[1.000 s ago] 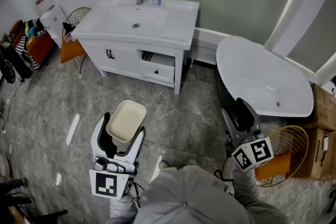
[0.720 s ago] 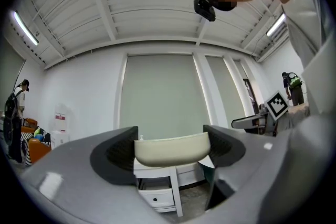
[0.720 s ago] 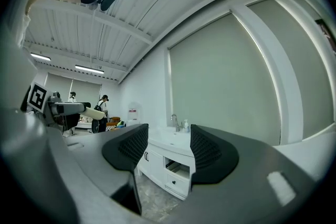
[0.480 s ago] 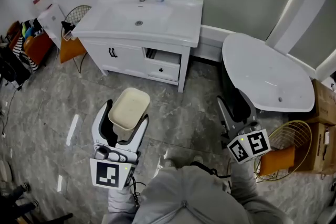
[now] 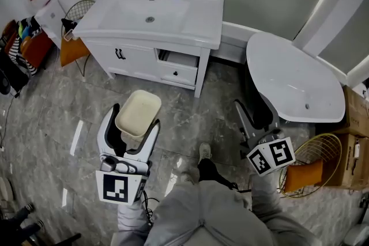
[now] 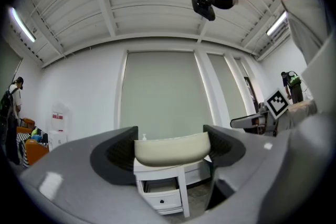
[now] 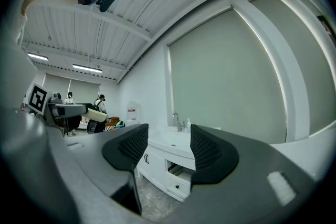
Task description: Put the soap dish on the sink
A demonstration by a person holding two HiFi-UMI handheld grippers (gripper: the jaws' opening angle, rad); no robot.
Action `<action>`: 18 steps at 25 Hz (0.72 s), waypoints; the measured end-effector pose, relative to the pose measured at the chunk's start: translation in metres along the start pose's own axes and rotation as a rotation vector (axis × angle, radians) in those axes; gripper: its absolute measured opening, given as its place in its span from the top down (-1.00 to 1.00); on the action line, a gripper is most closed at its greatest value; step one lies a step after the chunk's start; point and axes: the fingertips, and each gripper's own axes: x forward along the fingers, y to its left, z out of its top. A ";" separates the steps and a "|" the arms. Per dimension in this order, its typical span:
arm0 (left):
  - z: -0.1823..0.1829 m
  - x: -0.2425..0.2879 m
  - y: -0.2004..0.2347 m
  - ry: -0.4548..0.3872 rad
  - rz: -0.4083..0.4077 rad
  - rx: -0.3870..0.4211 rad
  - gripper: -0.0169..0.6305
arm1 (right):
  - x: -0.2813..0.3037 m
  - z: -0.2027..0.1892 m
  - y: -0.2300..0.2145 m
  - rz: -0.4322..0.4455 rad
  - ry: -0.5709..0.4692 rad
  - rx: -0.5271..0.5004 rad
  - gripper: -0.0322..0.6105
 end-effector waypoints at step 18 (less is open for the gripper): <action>-0.030 0.173 0.021 0.005 0.097 0.017 -0.41 | 0.144 -0.003 -0.118 0.086 0.009 0.016 0.18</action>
